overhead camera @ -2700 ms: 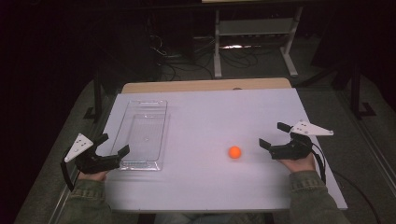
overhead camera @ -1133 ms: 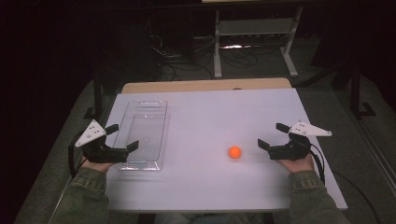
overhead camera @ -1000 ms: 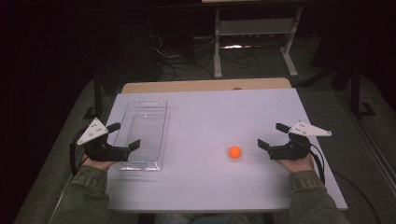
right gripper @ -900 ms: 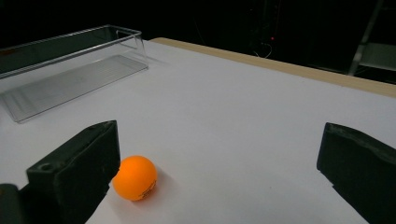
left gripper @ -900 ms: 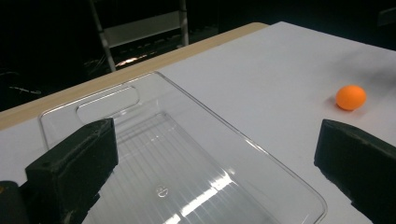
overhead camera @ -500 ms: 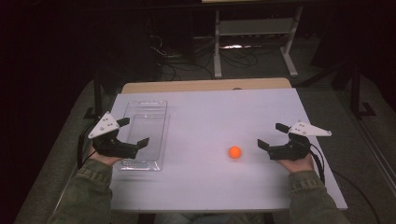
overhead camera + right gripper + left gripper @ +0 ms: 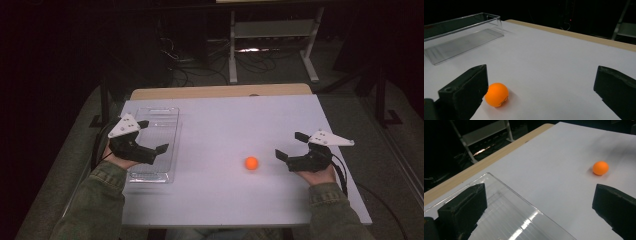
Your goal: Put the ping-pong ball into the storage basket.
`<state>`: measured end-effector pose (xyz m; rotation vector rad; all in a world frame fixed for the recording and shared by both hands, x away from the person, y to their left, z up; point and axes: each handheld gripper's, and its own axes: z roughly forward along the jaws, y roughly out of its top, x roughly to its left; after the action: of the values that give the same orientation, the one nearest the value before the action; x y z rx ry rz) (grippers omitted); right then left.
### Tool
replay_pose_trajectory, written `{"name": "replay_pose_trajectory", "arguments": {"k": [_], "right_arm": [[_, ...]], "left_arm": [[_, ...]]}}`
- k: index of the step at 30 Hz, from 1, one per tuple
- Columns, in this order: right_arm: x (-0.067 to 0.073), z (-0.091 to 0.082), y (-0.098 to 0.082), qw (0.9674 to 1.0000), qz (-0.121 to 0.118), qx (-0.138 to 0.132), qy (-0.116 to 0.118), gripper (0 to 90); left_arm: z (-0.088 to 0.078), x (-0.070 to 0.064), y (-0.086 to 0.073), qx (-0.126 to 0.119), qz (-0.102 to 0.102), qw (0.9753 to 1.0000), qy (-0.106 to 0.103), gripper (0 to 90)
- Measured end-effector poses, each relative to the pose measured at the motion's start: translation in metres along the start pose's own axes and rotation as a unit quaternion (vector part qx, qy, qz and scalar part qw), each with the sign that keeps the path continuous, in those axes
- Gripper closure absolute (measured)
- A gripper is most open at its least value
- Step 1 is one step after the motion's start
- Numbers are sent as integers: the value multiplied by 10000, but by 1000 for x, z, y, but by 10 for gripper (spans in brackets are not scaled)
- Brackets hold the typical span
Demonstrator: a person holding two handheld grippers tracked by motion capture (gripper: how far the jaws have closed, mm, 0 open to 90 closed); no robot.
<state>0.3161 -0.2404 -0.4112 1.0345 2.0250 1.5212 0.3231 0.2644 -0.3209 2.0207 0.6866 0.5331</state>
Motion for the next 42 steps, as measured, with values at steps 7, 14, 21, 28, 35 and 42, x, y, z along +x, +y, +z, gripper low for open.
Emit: {"name": "replay_pose_trajectory", "arguments": {"k": [7, 14, 21, 28, 35, 42], "right_arm": [[0, 0, 0, 10000, -6, -4, 18, 0], [0, -1, 1, 10000, 8, -20, 62, 0], [-1, -1, 1, 10000, 15, -39, 75, 0], [-1, -2, 1, 9999, 37, -59, 106, 0], [0, -2, 1, 9999, 20, -69, 132, 0], [0, -2, 1, 9999, 18, -71, 129, 0]], "left_arm": [[10, -8, 12, 108, 177, 9996, -174, 0], [22, -15, 21, 345, 403, 9980, -349, 0], [27, -18, 30, 451, 512, 9967, -437, 0], [38, -26, 41, 627, 684, 9938, -620, 0], [47, -32, 48, 793, 814, 9904, -787, 0], [60, -41, 58, 1020, 1060, 9836, -1047, 0]]}}
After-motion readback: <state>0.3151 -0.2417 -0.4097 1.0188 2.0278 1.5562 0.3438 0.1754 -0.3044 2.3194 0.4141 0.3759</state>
